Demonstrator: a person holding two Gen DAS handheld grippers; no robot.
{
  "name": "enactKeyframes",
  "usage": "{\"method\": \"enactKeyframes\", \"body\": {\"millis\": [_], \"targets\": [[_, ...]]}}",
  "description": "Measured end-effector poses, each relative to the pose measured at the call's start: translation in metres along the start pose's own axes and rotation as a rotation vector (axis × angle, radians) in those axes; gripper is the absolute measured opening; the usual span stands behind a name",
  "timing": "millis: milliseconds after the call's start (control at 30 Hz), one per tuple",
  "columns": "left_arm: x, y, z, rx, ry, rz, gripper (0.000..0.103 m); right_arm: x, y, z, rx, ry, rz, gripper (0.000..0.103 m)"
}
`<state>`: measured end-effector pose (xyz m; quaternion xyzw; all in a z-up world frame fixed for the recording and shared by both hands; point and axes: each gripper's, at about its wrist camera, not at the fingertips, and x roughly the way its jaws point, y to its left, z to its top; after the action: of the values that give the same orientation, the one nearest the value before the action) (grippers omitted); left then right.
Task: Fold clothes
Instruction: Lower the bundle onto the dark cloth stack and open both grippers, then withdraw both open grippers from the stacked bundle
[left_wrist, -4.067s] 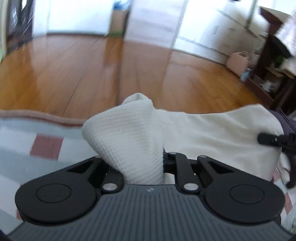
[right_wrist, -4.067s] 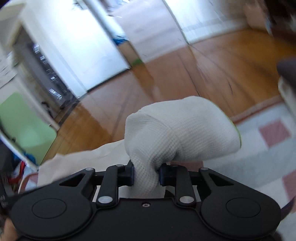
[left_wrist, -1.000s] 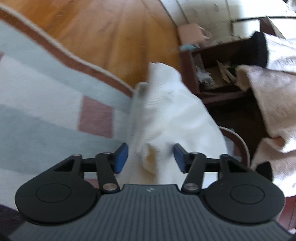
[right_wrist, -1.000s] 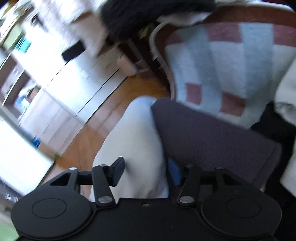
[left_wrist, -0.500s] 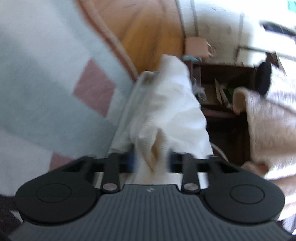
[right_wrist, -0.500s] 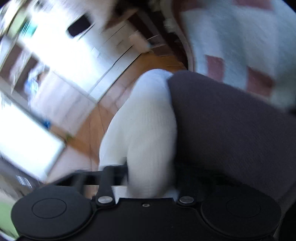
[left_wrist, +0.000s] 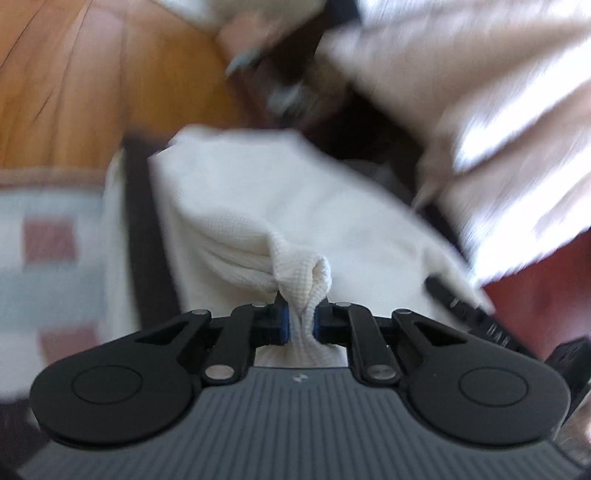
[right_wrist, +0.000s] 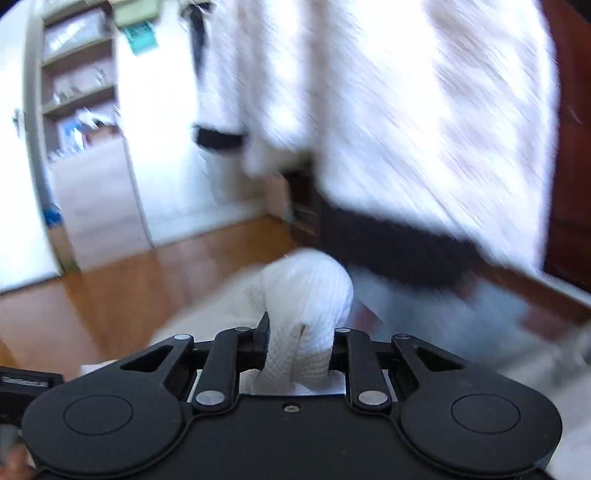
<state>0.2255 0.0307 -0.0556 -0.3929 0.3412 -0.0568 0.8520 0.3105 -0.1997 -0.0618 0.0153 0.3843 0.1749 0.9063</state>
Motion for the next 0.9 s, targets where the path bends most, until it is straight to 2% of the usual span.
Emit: {"method": "enactKeyframes", "body": {"millis": [67,100,133,200,267,367,433,467,567,633,667,700,733,833,900], "targets": [[0.031,0.007,-0.02,-0.01,0.124,0.103,0.023,-0.002,-0.012,-0.005,-0.007,0.006,-0.056,0.029],[0.042,0.013,-0.027,-0.028,0.17,0.123,0.024,-0.003,-0.018,-0.007,-0.011,0.01,-0.084,0.034],[0.044,0.017,-0.031,-0.044,0.18,0.123,0.024,-0.006,-0.021,-0.008,-0.019,0.005,-0.104,0.04],[0.04,0.021,-0.034,-0.074,0.164,0.104,0.026,-0.014,-0.014,-0.006,-0.052,-0.035,-0.114,0.043],[0.03,0.023,-0.031,-0.057,0.148,0.1,0.028,-0.023,-0.008,-0.003,-0.085,-0.075,-0.123,0.059],[0.014,0.028,-0.021,-0.061,0.118,0.084,0.03,-0.036,0.002,0.0,-0.135,-0.135,-0.137,0.061],[0.004,0.029,-0.014,-0.061,0.07,0.115,0.042,-0.045,0.009,0.003,-0.169,-0.175,-0.146,0.061],[-0.002,0.027,-0.012,-0.055,0.037,0.096,0.042,-0.05,0.013,0.004,-0.185,-0.195,-0.151,0.061],[-0.016,0.019,-0.006,-0.045,-0.067,-0.033,0.042,-0.063,0.023,0.007,-0.235,-0.256,-0.165,0.065],[-0.015,0.018,-0.004,-0.066,-0.09,-0.13,0.042,-0.069,0.03,0.009,-0.272,-0.283,-0.152,0.067],[-0.011,0.017,-0.004,-0.063,-0.085,-0.139,0.042,-0.064,0.033,0.008,-0.298,-0.261,-0.104,0.067],[-0.005,0.015,-0.006,-0.05,-0.073,-0.127,0.042,-0.056,0.036,0.005,-0.326,-0.228,-0.095,0.067],[0.001,0.013,-0.009,-0.032,-0.051,-0.098,0.042,-0.047,0.039,0.0,-0.358,-0.188,-0.115,0.067],[0.017,0.011,-0.022,0.066,0.027,0.02,0.042,-0.009,0.033,-0.019,-0.394,-0.008,-0.262,0.068],[0.011,0.004,-0.032,0.17,0.046,0.106,0.043,-0.004,0.023,-0.029,-0.365,0.062,-0.281,0.069]]}}
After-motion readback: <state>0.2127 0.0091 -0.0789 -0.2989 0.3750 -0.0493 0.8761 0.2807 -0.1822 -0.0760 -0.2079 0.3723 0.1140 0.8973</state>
